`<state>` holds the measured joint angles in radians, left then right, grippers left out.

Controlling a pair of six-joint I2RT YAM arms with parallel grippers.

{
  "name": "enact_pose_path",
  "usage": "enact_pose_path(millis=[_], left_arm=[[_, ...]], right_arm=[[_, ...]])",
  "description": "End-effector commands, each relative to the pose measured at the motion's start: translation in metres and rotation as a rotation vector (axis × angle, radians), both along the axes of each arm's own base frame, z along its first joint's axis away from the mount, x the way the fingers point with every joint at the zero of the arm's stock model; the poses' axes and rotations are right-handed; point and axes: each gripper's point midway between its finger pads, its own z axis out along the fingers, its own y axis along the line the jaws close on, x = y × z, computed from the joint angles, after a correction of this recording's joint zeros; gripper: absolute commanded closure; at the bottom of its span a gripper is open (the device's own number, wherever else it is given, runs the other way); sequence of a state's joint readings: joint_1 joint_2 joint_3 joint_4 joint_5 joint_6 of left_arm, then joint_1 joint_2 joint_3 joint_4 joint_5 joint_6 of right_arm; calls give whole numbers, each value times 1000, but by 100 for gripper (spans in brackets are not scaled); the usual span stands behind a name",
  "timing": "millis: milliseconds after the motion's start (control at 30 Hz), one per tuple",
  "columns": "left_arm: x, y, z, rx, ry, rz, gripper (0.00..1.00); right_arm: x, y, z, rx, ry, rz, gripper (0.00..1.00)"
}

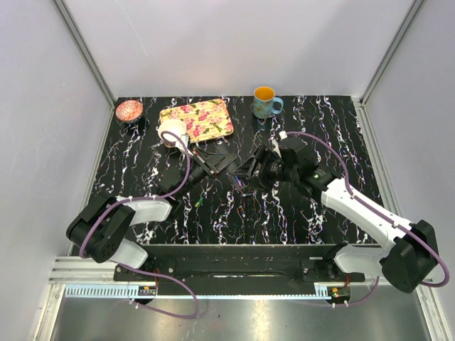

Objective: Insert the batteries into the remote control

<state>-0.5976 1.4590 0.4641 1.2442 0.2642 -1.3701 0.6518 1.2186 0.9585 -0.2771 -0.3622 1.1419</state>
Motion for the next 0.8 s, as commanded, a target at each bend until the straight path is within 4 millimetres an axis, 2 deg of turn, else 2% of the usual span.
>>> enact_pose_path(millis=[0, 333, 767], left_arm=[[-10, 10, 42, -96, -138, 19, 100], [-11, 10, 46, -102, -144, 17, 100], [-13, 8, 51, -103, -152, -1, 100]], right_arm=[[1, 4, 7, 41, -13, 20, 32], [-5, 6, 3, 43, -5, 57, 47], [-10, 7, -5, 29, -6, 104, 55]])
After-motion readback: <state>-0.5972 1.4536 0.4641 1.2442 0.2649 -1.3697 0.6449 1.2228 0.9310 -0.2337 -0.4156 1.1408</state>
